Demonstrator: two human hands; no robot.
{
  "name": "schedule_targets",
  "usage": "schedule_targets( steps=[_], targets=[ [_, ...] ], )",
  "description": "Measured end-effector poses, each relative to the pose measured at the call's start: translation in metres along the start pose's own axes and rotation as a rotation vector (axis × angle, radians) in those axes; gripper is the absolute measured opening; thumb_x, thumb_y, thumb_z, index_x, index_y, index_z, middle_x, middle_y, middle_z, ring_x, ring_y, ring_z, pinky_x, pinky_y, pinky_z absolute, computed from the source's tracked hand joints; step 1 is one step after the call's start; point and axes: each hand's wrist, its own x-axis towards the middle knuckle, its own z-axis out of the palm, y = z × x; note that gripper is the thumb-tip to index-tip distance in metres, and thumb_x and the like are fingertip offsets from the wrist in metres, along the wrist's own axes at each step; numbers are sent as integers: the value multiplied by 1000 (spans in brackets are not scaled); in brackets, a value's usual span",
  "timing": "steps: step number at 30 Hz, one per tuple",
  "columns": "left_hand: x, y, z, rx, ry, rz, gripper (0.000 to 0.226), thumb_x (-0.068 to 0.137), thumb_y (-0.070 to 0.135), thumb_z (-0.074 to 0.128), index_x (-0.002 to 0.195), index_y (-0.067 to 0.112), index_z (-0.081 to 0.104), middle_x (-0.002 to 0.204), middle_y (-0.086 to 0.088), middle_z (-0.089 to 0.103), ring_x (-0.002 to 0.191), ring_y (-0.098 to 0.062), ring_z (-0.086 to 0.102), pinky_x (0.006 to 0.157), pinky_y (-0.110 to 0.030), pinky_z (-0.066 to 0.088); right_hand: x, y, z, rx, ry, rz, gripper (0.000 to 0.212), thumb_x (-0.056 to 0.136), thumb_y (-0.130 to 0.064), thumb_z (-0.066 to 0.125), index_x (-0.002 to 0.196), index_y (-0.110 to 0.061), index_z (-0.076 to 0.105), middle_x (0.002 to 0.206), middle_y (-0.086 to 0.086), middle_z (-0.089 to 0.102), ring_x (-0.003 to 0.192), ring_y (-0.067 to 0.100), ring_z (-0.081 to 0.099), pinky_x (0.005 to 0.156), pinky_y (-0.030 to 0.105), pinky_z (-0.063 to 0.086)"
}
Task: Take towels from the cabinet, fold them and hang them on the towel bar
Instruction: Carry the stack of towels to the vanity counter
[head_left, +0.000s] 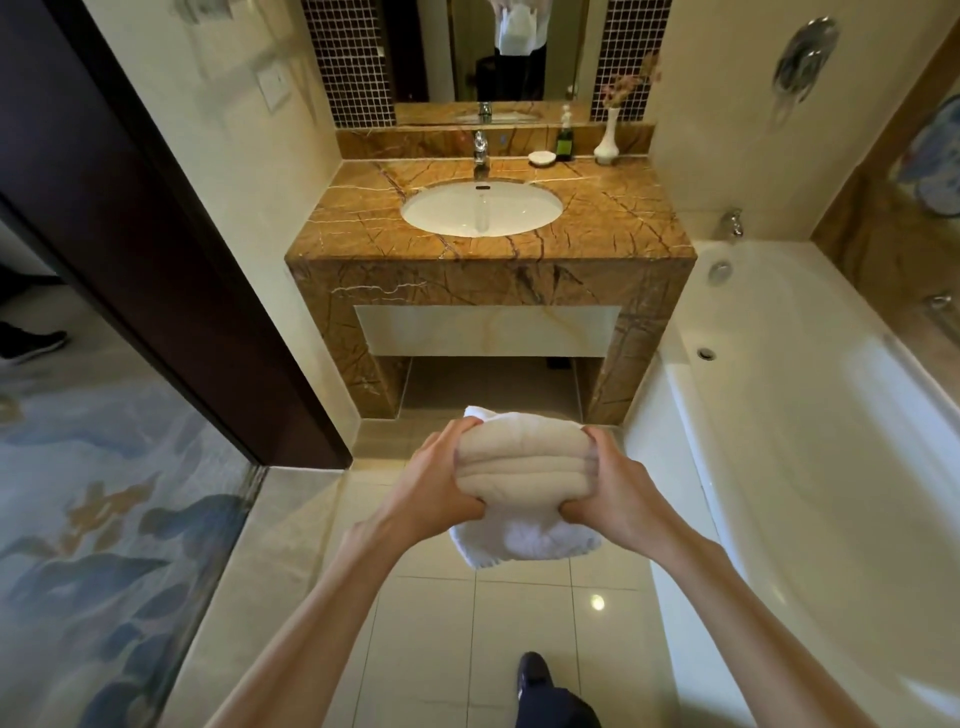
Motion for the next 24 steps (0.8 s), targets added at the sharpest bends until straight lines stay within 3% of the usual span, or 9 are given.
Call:
schedule_targets(
  steps=[5, 8, 12, 17, 24],
  targets=[
    [49, 9, 4, -47, -28, -8, 82, 57, 20, 75, 125, 44, 37, 112, 8, 51, 102, -13, 52, 79, -33, 55, 41, 10, -26, -12, 15, -8, 87, 68, -23, 80, 137, -26, 28, 118, 0, 55, 102, 20, 57, 83, 36, 55],
    [75, 13, 3, -43, -18, -16, 82, 57, 21, 76, 124, 45, 37, 111, 7, 52, 102, -14, 52, 82, -37, 55, 64, 12, -39, -5, 1, -25, 88, 69, -22, 81, 139, -24, 27, 117, -2, 53, 102, 17, 56, 81, 30, 54],
    [104, 15, 0, -40, -7, -17, 83, 56, 23, 76, 126, 44, 37, 112, 6, 53, 102, -15, 52, 83, -39, 55, 92, 12, -50, 9, -10, -40, 87, 69, -21, 81, 138, -24, 28, 112, -5, 51, 99, 15, 55, 78, 27, 52],
    [132, 10, -13, -48, 13, -33, 81, 56, 26, 75, 125, 44, 38, 110, 7, 54, 100, -13, 54, 81, -39, 56, 131, 8, -53, 21, -15, -49, 86, 64, -21, 78, 135, -29, 30, 111, -8, 56, 99, 15, 59, 82, 36, 55],
    [187, -12, -42, -57, 28, -52, 82, 56, 24, 76, 127, 43, 39, 111, 7, 53, 100, -12, 54, 81, -37, 56, 195, -16, -49, -16, -37, -47, 85, 68, -22, 79, 138, -25, 30, 110, -2, 58, 93, 17, 58, 75, 28, 52]
  ],
)
